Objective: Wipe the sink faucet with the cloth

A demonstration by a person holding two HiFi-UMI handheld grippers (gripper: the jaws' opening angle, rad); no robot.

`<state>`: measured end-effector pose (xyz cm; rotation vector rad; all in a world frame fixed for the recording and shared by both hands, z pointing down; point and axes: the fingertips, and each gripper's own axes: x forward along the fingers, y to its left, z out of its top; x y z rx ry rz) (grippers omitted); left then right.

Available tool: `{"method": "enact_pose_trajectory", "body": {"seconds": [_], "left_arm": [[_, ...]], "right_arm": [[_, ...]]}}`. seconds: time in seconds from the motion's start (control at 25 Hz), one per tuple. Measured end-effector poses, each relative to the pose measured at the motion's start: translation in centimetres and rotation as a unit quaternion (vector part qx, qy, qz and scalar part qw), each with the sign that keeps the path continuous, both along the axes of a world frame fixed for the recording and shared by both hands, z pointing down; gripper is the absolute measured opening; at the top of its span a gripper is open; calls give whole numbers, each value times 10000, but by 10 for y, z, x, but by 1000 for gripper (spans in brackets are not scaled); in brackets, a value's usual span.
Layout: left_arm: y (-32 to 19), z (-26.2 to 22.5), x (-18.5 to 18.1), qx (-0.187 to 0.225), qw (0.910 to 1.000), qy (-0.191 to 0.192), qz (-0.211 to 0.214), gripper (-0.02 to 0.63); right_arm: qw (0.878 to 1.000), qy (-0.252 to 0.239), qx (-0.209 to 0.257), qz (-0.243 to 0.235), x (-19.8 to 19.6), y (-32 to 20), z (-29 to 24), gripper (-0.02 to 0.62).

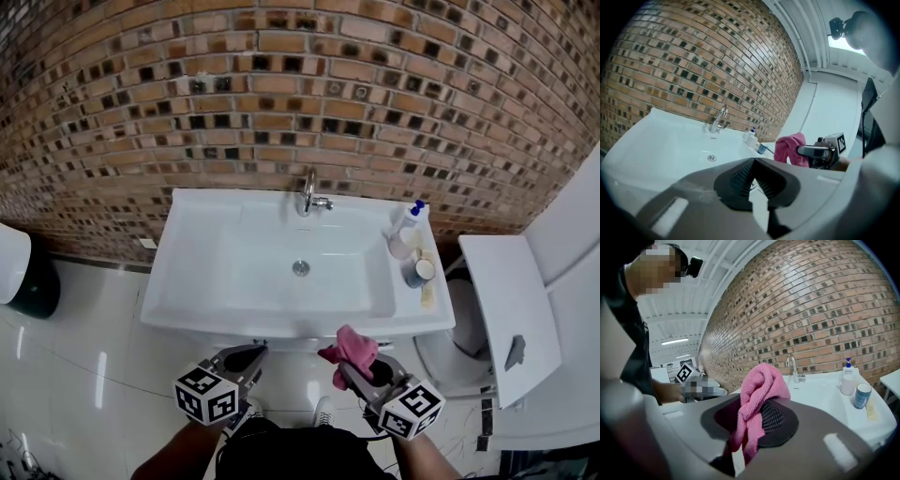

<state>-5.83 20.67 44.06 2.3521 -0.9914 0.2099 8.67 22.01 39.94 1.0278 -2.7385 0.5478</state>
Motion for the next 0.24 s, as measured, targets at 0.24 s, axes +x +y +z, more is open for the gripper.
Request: {"method": "enact_pose_trajectory", "body": {"seconds": [0.24], "left_arm": [[2, 3, 4, -1, 10000, 4, 26, 6]], "right_arm": [[10000, -18, 24, 49, 5, 0, 2, 91]]}}
